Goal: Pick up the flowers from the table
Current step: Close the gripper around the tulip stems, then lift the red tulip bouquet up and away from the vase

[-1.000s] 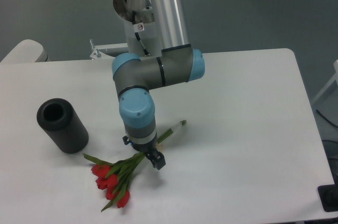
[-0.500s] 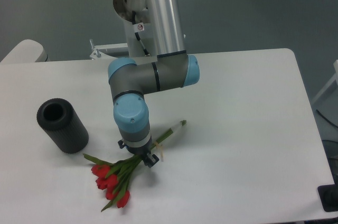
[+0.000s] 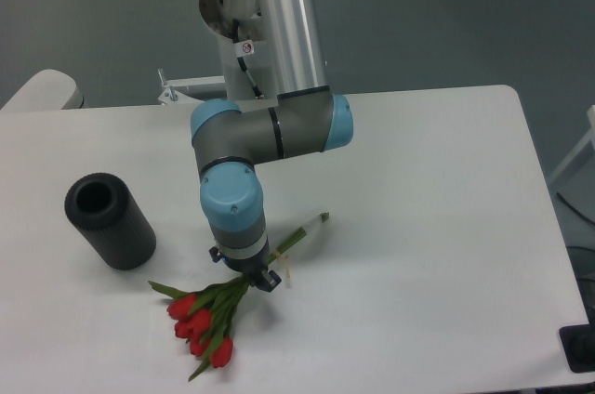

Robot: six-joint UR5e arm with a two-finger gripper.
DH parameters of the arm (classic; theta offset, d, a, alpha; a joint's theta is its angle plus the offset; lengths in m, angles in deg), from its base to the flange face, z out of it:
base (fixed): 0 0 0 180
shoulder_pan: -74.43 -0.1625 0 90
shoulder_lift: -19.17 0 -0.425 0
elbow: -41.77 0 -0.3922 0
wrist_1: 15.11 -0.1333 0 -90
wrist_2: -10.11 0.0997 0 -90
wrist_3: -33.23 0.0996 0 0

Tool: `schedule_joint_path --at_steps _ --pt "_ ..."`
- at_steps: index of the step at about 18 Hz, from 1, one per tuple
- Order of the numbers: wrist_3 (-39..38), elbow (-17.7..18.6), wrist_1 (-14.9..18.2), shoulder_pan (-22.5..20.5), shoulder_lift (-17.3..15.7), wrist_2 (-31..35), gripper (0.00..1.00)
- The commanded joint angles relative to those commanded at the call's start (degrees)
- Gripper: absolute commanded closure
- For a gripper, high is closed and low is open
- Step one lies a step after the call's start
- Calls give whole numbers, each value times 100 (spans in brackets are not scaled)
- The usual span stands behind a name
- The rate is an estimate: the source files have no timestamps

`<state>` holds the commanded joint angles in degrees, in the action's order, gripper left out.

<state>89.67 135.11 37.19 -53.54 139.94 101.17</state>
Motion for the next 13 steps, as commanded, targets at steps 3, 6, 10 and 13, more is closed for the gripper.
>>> schedule_joint_path --at_steps 3,6,10,13 --pt "-62 -131 44 -123 -35 -35 100" --pt "-62 -255 96 -237 -44 -141 100" --pt "26 -702 815 -378 -35 -185 100" --pt "87 -993 1142 -448 17 -202 100"
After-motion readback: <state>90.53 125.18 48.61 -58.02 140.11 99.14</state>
